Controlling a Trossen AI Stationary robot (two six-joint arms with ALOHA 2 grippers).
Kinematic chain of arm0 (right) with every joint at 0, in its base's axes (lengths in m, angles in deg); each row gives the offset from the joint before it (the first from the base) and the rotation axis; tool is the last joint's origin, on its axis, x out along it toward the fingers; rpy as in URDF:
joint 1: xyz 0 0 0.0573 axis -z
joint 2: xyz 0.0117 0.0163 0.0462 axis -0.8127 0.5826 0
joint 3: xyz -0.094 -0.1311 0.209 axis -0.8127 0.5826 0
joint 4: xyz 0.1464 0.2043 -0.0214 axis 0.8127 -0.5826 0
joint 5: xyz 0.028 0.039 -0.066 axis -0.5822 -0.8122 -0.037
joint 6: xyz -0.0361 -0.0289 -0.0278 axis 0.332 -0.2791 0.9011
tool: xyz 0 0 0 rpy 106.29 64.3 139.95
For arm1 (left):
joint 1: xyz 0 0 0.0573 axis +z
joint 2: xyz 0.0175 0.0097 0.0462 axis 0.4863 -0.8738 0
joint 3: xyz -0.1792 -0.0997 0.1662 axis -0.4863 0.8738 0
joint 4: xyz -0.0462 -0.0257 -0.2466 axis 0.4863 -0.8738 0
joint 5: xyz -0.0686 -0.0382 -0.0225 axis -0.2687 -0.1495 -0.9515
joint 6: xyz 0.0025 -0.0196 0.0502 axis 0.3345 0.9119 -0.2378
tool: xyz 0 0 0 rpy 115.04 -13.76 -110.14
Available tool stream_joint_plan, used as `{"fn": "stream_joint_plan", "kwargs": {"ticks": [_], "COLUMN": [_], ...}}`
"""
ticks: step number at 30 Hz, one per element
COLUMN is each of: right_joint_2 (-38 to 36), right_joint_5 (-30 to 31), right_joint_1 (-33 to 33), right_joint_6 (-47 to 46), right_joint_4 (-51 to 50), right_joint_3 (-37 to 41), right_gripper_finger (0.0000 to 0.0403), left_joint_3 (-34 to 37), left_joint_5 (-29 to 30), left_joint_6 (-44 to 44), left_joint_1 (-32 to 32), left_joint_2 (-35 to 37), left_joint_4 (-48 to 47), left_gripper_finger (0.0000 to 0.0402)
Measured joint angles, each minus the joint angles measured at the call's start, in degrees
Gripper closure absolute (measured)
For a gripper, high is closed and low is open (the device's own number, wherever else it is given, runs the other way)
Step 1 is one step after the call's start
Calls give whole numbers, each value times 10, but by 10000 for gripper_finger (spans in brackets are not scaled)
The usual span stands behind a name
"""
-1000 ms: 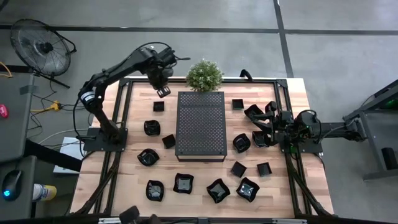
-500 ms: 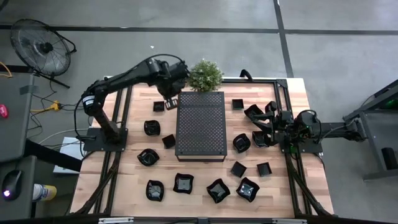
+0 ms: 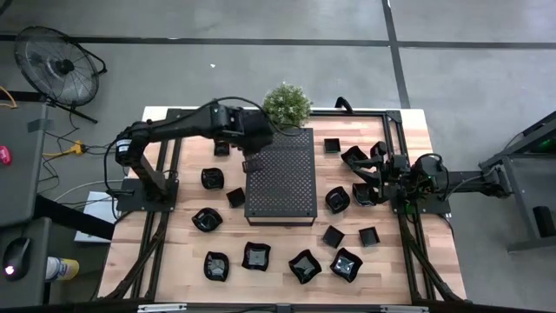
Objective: Pick & Place Mini shaped plates
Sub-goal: Put the distorted square plate on the shelf
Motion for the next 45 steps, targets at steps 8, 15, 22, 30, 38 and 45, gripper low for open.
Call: {"fn": "stream_joint_plan", "kwargs": {"ticks": [8,15,22,30,38,45], "right_joint_2": [0,0,0,3,4,3], "right_joint_5": [0,0,0,0,0,0], "right_joint_1": [0,0,0,0,0,0], "right_joint_6": [0,0,0,0,0,0], "right_joint_4": [0,0,-3,-12,-13,-18], "right_joint_3": [0,0,0,0,0,0], "right_gripper_finger": [288,288,288,288,288,288], "left_joint_3": [0,-92,-182,-181,-181,-181], "left_joint_5": [31,28,32,37,34,33], "left_joint_6": [-6,-4,0,-17,-16,-16], "left_joint_1": [-6,-6,10,9,5,2], "left_joint_2": [-11,-86,-137,-155,-181,-179], "left_joint_4": [18,-22,-172,-154,-155,-155], "left_gripper_finger": [401,401,401,401,401,401]}}
